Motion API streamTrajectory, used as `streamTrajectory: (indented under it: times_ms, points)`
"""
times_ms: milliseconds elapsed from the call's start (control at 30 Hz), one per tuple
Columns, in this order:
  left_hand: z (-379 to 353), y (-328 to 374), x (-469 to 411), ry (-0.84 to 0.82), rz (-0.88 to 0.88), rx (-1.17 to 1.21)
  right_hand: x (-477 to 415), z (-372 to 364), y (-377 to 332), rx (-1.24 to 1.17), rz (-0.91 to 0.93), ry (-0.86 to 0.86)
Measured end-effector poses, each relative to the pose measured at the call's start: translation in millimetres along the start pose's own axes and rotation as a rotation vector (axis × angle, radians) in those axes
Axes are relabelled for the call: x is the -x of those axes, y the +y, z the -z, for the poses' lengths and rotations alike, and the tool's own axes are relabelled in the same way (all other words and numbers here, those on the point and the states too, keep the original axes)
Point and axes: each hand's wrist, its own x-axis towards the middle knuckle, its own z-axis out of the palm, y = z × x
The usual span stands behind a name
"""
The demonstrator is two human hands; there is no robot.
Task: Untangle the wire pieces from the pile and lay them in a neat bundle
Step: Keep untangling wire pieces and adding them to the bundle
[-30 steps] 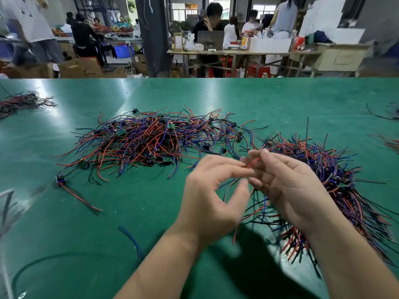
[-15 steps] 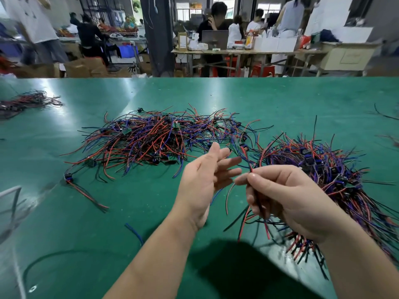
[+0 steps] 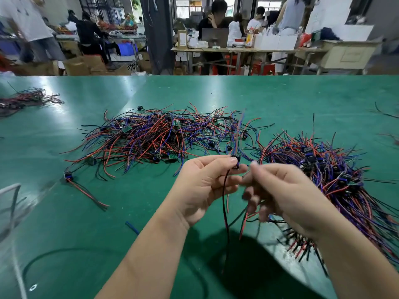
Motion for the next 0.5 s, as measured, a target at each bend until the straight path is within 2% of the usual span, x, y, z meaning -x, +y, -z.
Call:
streamTrajectory:
  times_ms: [100,233,333,500]
  points:
    - [-1,-1,2,-0.100,0.050,-0.104,-2,6,-2,-0.153,0.081,0.149]
    - [-6,-6,4,-0.142,0.080,-0.176,-3,4,-1,-0.112,0.101,0.167]
    - [-6,-7,6,-0.192,0.071,-0.237,-3,7,-3,-0.206,0.115,0.180]
    - [-7,-5,15,-0.438,0.163,-0.332,-2,24,-16,-0.435,0.145,0.401]
